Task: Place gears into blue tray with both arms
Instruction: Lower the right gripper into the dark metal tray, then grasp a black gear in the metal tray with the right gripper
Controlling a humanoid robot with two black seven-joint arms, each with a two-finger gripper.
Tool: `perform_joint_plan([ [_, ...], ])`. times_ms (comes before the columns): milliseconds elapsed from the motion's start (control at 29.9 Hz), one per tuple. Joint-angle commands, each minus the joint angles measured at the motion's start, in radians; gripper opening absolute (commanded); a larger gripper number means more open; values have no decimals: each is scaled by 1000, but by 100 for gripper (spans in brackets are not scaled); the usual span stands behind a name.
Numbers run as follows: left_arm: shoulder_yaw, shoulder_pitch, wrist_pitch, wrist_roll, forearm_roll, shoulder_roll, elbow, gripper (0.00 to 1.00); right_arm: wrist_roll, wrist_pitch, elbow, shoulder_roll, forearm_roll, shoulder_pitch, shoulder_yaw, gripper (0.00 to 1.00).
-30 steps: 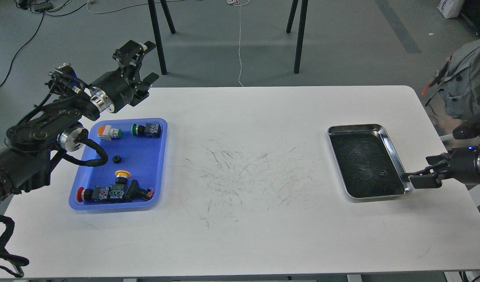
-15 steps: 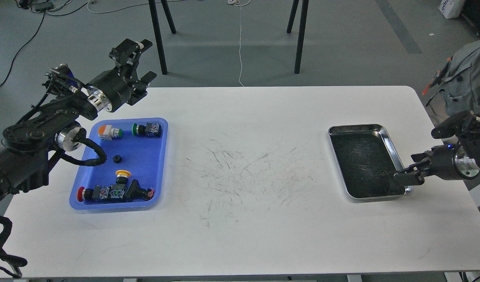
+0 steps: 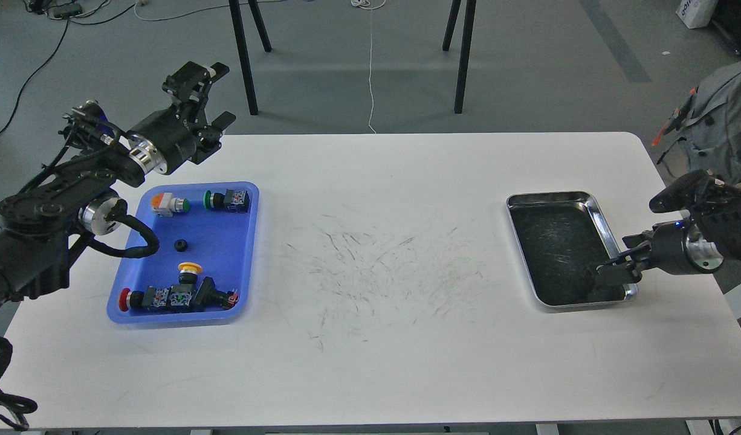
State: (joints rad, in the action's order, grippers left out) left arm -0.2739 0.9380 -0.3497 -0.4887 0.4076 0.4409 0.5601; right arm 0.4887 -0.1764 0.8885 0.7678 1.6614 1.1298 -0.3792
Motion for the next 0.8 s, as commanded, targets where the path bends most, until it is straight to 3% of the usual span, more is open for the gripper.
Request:
perform_joint_plan([
  [0, -1, -2, 0, 0, 0, 4, 3, 100, 0, 5, -2, -11, -2, -8, 0, 93],
  [769, 1, -15, 3, 0, -36, 9, 3, 100, 0, 38, -60, -65, -3, -54, 2, 90],
])
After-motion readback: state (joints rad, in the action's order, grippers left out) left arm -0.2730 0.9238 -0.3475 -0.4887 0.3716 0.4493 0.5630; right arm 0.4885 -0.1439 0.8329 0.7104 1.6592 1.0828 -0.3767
